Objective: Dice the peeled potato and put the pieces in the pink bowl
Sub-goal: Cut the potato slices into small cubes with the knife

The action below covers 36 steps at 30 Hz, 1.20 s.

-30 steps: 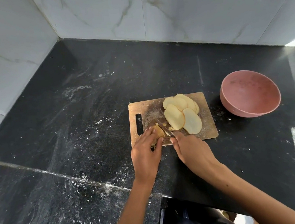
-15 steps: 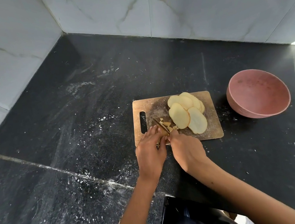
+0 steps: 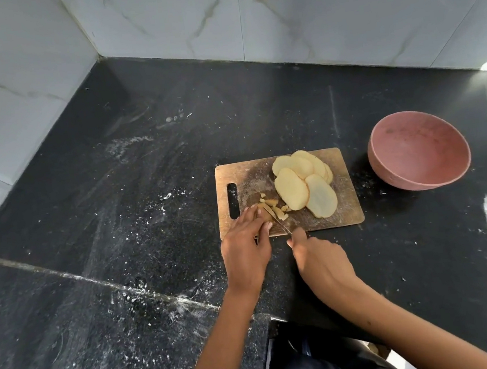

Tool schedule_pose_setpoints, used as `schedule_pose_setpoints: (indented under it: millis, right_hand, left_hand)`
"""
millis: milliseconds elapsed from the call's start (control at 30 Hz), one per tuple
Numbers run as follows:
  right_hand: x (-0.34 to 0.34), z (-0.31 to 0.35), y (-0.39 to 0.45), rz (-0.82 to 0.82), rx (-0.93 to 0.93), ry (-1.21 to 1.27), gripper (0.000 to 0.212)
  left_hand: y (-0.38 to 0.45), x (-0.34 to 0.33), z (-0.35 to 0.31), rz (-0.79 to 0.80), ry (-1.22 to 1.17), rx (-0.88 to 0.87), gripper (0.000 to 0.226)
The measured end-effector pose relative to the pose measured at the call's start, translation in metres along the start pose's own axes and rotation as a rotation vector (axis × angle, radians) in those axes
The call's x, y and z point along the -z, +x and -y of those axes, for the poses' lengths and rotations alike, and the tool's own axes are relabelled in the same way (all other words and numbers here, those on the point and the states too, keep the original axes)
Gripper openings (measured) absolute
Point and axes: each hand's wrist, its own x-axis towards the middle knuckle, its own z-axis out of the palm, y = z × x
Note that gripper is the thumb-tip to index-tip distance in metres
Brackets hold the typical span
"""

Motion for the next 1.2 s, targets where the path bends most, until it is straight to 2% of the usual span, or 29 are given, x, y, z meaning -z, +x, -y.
schedule_pose_setpoints:
  millis: [233, 500, 733, 833, 933, 1200]
  right_hand:
    - [0.004, 0.008, 0.011, -0.007, -0.013, 0.038, 0.017]
    - [-0.006, -0.023, -0.029, 0.023, 0.023, -0.006, 0.021]
    - [0.002, -0.047, -0.022, 0.087, 0.078, 0.347, 0.034]
    - [0.011, -0.048, -0.025, 0.02, 0.097, 0.289, 0.034]
    - [0.018, -0.036, -0.019, -0.044, 0.101, 0.22, 0.033]
    - [0.013, -0.019, 0.001, -0.058, 0.071, 0.146, 0.029]
  left_hand:
    - [-0.001, -0.001, -0.001, -0.022, 0.001, -0.001, 0.029]
    - [-0.002, 0.001, -0.005, -0.039, -0.08, 0.054, 0.029]
    - [-0.001, 0.007, -0.005, 0.029, -0.077, 0.08, 0.032]
    - [0.0, 0.01, -0.004, 0.091, -0.052, 0.1, 0.032]
    - [-0.002, 0.01, -0.003, 0.078, -0.023, 0.101, 0.033]
    - [-0.004, 0.008, 0.002, 0.073, -0.025, 0.07, 0.031]
